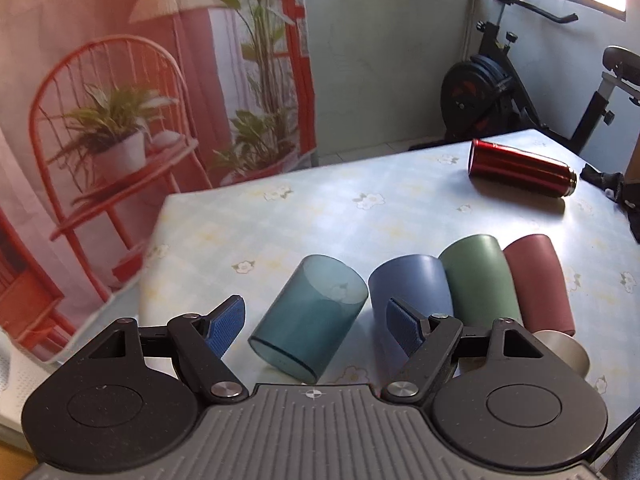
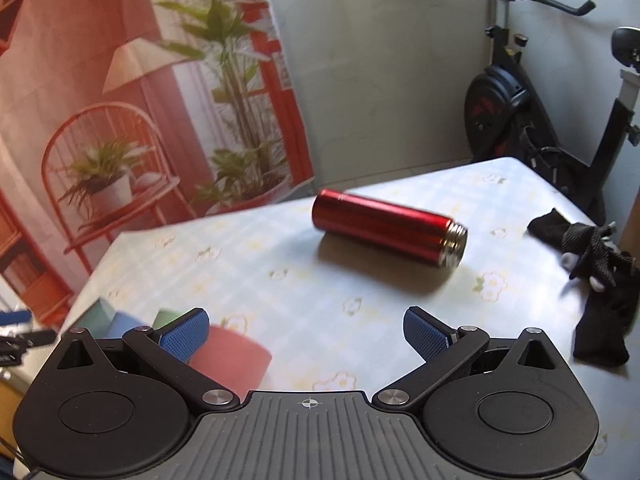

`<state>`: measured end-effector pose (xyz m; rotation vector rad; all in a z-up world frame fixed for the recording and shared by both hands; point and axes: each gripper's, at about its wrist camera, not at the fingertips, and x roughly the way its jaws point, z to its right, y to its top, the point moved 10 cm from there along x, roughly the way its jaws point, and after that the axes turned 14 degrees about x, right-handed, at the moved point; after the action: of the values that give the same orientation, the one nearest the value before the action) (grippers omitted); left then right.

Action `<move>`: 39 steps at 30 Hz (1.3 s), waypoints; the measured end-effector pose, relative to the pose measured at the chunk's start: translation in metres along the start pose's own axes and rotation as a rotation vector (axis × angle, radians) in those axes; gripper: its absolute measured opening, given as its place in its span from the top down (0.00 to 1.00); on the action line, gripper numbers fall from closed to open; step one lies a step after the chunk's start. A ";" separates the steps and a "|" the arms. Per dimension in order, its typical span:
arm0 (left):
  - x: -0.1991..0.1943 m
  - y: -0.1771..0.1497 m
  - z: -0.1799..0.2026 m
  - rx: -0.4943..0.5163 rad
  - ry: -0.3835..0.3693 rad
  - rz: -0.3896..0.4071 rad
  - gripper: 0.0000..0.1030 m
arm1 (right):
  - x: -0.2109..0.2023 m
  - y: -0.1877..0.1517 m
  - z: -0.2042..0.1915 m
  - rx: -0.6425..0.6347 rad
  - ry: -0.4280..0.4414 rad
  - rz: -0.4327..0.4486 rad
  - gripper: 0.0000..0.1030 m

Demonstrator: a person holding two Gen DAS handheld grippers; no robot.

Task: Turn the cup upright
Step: 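Close the left gripper around the body of the teal cup, then lift the teal cup with the left gripper and rotate it rim-up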

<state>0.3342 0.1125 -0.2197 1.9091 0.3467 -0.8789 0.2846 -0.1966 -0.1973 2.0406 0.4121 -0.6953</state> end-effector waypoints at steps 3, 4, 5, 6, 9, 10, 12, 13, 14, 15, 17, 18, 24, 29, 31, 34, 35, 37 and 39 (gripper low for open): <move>0.025 -0.004 -0.001 0.013 -0.029 -0.037 0.22 | 0.005 0.005 0.005 0.024 -0.020 -0.004 0.00; 0.031 -0.007 -0.002 0.021 -0.027 -0.039 0.22 | 0.007 0.005 0.006 0.035 -0.027 -0.009 0.00; 0.037 -0.006 -0.003 0.023 -0.028 -0.040 0.22 | 0.010 0.005 0.008 0.043 -0.036 -0.013 0.00; 0.042 -0.008 -0.003 0.016 -0.033 -0.042 0.22 | 0.013 0.005 0.009 0.046 -0.047 -0.016 0.00; 0.056 -0.013 -0.003 -0.003 -0.066 -0.057 0.22 | 0.023 0.005 0.014 0.051 -0.080 -0.024 0.00; 0.058 -0.017 -0.004 0.000 -0.070 -0.063 0.22 | 0.026 0.005 0.014 0.056 -0.084 -0.032 0.00; 0.064 -0.021 -0.005 0.006 -0.074 -0.071 0.22 | 0.030 0.003 0.016 0.068 -0.087 -0.043 0.00; 0.066 -0.022 -0.005 0.004 -0.078 -0.075 0.22 | 0.032 0.002 0.016 0.070 -0.090 -0.048 0.00; 0.068 -0.023 -0.006 0.000 -0.082 -0.081 0.22 | 0.034 0.002 0.017 0.072 -0.091 -0.053 0.00; 0.071 -0.024 -0.007 -0.001 -0.085 -0.088 0.22 | 0.036 0.001 0.017 0.072 -0.091 -0.058 0.00; 0.075 -0.027 -0.007 0.009 -0.091 -0.103 0.22 | 0.040 -0.001 0.017 0.074 -0.093 -0.065 0.00; 0.077 -0.028 -0.006 0.015 -0.096 -0.108 0.21 | 0.041 -0.003 0.017 0.074 -0.095 -0.068 0.00; 0.082 -0.030 -0.004 0.042 -0.102 -0.114 0.24 | 0.045 -0.005 0.021 0.091 -0.092 -0.082 0.00; 0.076 -0.028 -0.006 -0.011 -0.123 -0.118 0.29 | 0.042 -0.003 0.025 0.108 -0.085 -0.081 0.00; 0.068 -0.024 -0.009 -0.024 -0.112 -0.103 0.30 | 0.039 -0.001 0.027 0.119 -0.079 -0.074 0.00; 0.061 -0.023 -0.013 -0.058 -0.112 -0.103 0.31 | 0.037 0.001 0.030 0.141 -0.066 -0.072 0.00; 0.059 -0.023 -0.013 -0.070 -0.113 -0.110 0.31 | 0.036 0.001 0.030 0.147 -0.060 -0.073 0.00; 0.053 -0.021 -0.012 -0.074 -0.107 -0.109 0.32 | 0.034 0.001 0.031 0.153 -0.052 -0.073 0.00; 0.045 -0.017 -0.011 -0.061 -0.101 -0.094 0.32 | 0.031 0.001 0.033 0.158 -0.048 -0.068 0.00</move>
<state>0.3606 0.1242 -0.2596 1.7972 0.4005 -1.0120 0.2992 -0.2247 -0.2302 2.1618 0.4120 -0.8396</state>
